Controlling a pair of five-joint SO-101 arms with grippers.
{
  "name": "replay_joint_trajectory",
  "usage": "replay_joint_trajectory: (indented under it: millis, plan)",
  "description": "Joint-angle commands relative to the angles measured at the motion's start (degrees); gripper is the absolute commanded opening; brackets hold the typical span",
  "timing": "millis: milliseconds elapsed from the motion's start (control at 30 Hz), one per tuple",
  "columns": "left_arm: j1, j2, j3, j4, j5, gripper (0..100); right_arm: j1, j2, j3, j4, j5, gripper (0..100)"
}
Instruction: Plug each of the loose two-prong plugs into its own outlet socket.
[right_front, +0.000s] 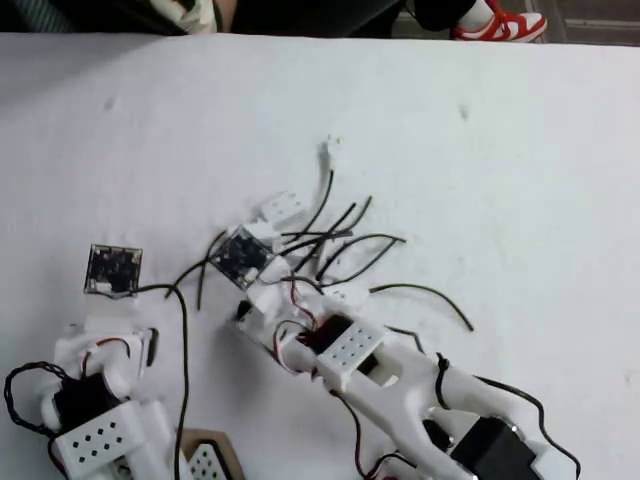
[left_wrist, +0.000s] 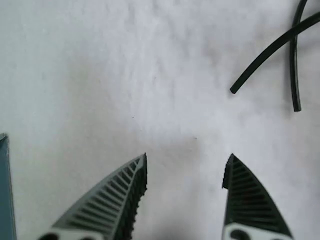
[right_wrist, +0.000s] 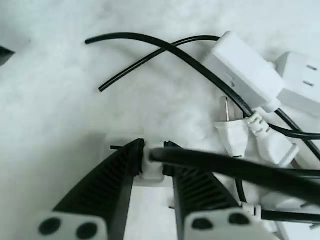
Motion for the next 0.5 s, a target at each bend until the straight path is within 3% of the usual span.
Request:
replay_joint_trajectory:
  millis: [0, 300, 467]
  plan:
    - [0.4, -0.5, -0.3, -1.1, 0.2, 25, -1.0, 0.7, -0.6, 5.7, 3.6, 1.6]
    - [0.4, -0.5, -0.3, -1.1, 0.2, 25, -1.1, 0.7, -0.6, 10.1, 12.0, 1.6]
    - [0.4, -0.5, -0.3, -1.1, 0.2, 25, -1.1, 0.0, -1.2, 10.0, 12.7, 1.8]
